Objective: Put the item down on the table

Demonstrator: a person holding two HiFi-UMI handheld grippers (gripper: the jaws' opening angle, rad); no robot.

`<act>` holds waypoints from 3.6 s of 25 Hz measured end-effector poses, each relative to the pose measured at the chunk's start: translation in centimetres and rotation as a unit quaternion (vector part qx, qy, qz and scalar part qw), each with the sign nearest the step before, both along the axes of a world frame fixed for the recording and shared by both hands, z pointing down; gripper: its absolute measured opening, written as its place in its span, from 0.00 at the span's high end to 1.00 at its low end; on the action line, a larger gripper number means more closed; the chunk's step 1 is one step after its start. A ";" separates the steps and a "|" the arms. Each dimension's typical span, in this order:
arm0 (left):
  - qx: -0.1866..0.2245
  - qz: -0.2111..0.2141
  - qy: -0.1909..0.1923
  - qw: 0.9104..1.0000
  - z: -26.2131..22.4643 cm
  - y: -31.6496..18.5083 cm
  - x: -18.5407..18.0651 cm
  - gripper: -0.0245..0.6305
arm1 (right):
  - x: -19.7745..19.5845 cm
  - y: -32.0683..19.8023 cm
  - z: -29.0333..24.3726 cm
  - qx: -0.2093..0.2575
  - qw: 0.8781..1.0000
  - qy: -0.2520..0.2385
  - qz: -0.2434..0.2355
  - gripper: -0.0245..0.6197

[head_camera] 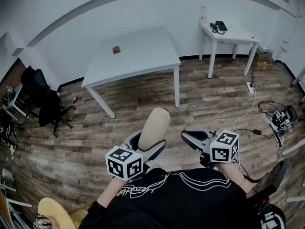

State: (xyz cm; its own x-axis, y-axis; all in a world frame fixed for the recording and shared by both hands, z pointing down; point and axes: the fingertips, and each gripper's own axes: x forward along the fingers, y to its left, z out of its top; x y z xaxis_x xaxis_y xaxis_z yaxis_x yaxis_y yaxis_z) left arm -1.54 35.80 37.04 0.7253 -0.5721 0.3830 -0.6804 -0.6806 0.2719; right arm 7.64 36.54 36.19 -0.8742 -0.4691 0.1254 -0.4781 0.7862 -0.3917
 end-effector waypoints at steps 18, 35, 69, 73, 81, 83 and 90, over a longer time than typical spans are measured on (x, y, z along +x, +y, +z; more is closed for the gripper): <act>-0.057 -0.002 -0.009 0.998 7.7 -26.7 -4.7 0.37 | -3.6 -27.0 6.9 -0.060 0.998 0.010 0.025 0.95; -0.012 -0.023 -0.007 1.000 4.7 -50.6 -11.3 0.37 | -9.8 -49.9 4.0 -0.017 0.997 0.070 0.006 0.95; -0.107 -0.082 -0.152 0.979 22.1 -86.0 -8.1 0.37 | -4.0 -80.9 13.7 -0.142 0.987 0.073 -0.024 0.95; -0.117 -0.070 -0.188 0.973 24.9 -86.5 -8.1 0.37 | -3.9 -81.7 14.3 -0.152 0.986 0.070 -0.023 0.95; -0.095 -0.057 -0.233 0.966 28.1 -86.1 -8.1 0.36 | -3.2 -80.8 15.3 -0.165 0.983 0.075 -0.020 0.95; -0.087 -0.057 -0.235 0.967 28.1 -86.2 -8.1 0.36 | -3.2 -80.5 15.3 -0.167 0.983 0.075 -0.019 0.95; -0.062 -0.066 -0.242 0.966 27.4 -86.0 -8.9 0.30 | -3.4 -78.9 14.5 -0.148 0.985 0.083 -0.018 0.95</act>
